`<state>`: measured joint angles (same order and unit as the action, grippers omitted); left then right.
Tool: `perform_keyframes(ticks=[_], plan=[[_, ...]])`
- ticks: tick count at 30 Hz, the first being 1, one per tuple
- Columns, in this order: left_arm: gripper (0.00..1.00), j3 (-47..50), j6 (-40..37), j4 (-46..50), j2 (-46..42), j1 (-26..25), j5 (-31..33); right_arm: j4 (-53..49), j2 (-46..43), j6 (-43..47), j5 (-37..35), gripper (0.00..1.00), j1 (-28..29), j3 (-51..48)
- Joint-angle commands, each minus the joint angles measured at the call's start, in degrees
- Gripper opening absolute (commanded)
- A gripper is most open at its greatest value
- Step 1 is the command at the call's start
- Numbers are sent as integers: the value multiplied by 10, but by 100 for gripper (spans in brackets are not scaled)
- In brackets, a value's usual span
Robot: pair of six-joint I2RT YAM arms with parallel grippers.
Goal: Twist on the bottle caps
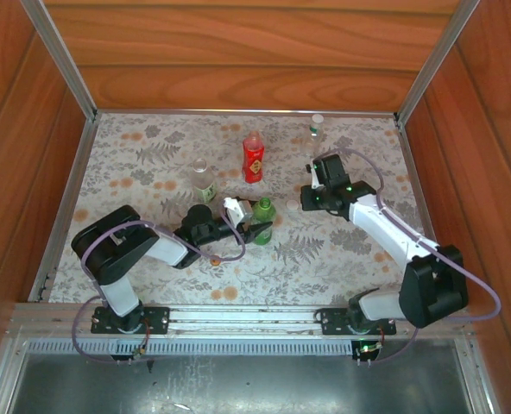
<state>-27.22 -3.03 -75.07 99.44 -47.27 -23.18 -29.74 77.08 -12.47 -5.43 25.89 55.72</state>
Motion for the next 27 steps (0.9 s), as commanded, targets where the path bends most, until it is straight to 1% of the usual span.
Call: perform_keyframes(ticks=[1, 7, 15, 17, 19, 23, 27], plan=[[64, -7, -12, 20, 19, -2, 2, -65, -21, 24, 22, 38, 18, 32], [64, -13, -11, 20, 27, -2, 2, -121, -38, 37, 13, 39, 61, 92], [64, -13, -11, 20, 28, -1, 3, -144, -42, 37, 28, 38, 112, 161], [64, -12, -10, 19, 27, -2, 1, -139, -40, 38, 23, 38, 114, 157], [64, -11, -9, 20, 25, -2, 3, -127, -38, 33, 3, 38, 114, 141], [64, -9, -7, 20, 23, -2, 8, -96, -37, -2, -27, 38, 111, 95], [65, -3, -8, 20, 17, -2, 13, -74, -36, -22, -41, 42, 104, 55]])
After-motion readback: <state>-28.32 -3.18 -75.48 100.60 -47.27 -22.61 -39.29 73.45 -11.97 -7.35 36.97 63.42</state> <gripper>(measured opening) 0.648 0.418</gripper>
